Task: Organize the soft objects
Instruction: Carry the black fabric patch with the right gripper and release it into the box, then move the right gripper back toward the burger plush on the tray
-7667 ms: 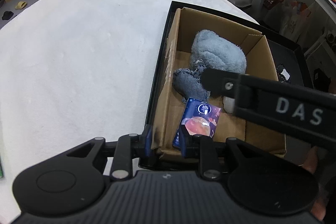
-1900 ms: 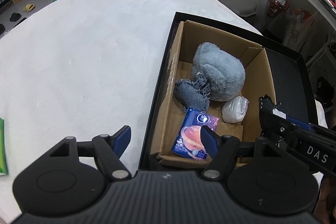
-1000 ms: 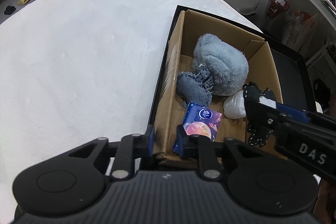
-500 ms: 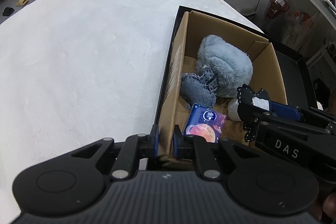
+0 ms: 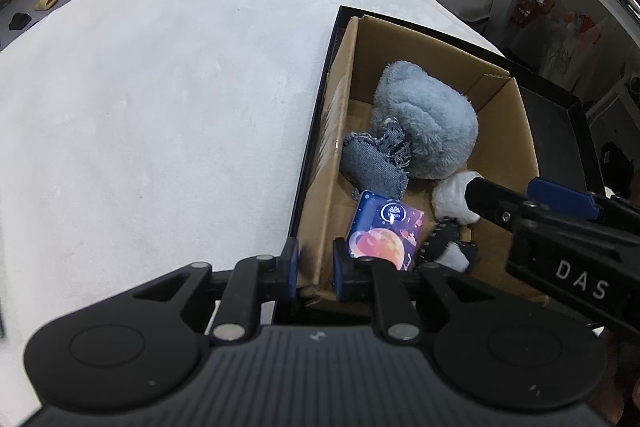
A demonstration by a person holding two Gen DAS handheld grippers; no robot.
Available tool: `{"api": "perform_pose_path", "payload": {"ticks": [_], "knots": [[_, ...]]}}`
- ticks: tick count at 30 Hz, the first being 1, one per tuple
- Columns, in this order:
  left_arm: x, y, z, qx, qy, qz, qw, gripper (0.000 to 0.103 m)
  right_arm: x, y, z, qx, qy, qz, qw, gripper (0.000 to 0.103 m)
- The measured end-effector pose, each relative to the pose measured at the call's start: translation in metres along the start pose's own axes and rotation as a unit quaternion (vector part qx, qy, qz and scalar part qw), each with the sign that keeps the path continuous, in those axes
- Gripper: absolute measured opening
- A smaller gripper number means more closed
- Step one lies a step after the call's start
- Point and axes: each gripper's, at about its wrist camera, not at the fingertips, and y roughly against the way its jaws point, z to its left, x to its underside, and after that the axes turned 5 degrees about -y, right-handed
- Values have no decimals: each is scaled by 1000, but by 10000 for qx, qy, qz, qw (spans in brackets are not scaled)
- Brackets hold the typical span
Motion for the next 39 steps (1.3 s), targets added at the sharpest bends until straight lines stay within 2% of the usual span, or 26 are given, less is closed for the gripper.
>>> {"api": "perform_pose_path", "payload": {"ticks": [5,10,19,39], "knots": [[-3,1,-7,-141,-33,57,9999,18,0,8,-3,-93,-55,-57,9999,62],[-4,4,-10,-259,-4,62,9996,34,-1,15,-13,-92,-131,-128,9998,62],[-5,16,-18,-352,-47,16,9994,52,-4,28,-34,-63,-305,-261,9992,62],[-7,25,-32,-465,-146,4,9988,64,-3,41,-94,124,-668,-282,9973,65]]}}
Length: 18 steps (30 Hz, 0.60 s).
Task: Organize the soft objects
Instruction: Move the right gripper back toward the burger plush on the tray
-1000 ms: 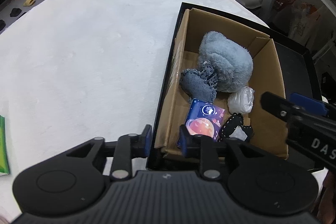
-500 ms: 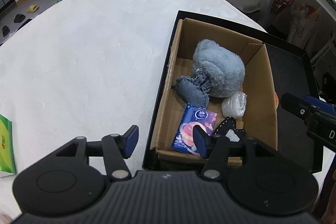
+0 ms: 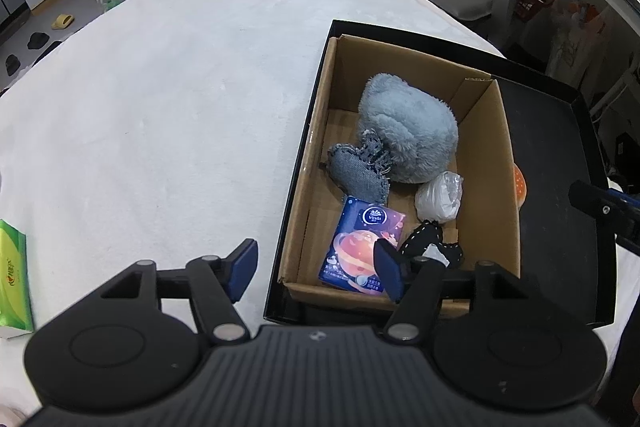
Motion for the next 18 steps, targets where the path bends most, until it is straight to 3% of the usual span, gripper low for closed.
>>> {"api": "perform_pose_path", "payload": {"ticks": [5,18], "knots": [[1,-3,-4,-91,-42,25,9999,69,2,-5,-10,8,-48,38,10000,72],[-5,-20,-11,-306,-58,164,9994,72,4,-46,-41,-73,-272,327,9991,72]]}}
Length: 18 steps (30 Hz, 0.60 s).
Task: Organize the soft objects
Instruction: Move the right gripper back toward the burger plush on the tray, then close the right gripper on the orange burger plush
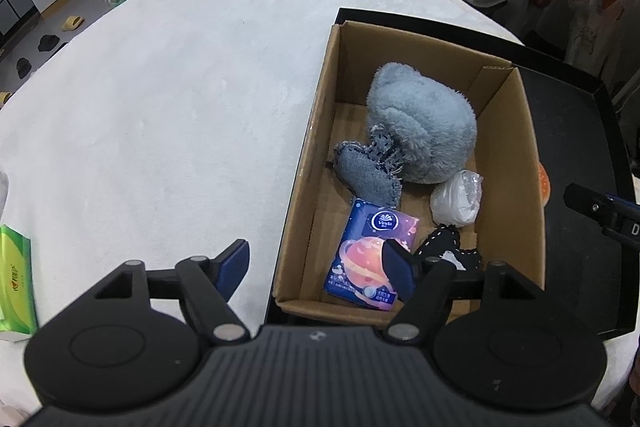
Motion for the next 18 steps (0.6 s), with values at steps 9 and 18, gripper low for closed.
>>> {"api": "perform_pose_path", "payload": {"ticks": [9,18], "knots": [[-1,-15,-6,-115,-90,142,9998,72,3,-32,-6,-180,-108,111,9997,70],[-5,-28,-14,-216,-155,277,9993,72,5,-48,4,-186,-42,166,9997,66]]}}
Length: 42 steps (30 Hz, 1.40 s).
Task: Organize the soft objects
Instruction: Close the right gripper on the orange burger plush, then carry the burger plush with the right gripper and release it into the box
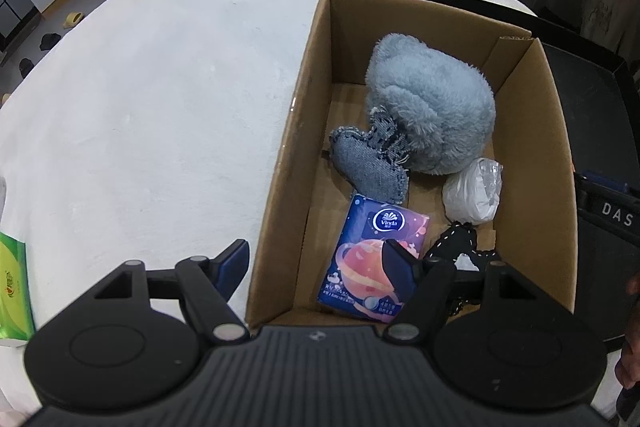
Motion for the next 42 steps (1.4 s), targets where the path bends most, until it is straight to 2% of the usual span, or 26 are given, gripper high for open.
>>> {"api": "perform_pose_path", "payload": {"ticks": [4,8,11,14,21,32,42], "knots": [[-1,-4,-2,-56,-19,41,10000,72,1,-4,8,178,237,-111,9995,65],[-2,-7,-5,-90,-28,74,9999,72,2,-9,7,159,139,-24,9998,59],[-2,-8,-6,-111,-45,92,9999,72,2,-8,12,190,309,-64,9993,57],[-3,-9,-7,-107,-19,105,9999,72,3,-11,11,178,305,45,9994,44],[-3,-5,-2,-6,26,28,10000,72,4,-5,14,205,391,142,9989,30],[-1,8,18,186,177,-149,9996,72,-2,23,20,377,560,-78,9977,30],[4,14,26,378,277,-371,9982,68,-10,51,38,260,448,-415,9978,30]]}}
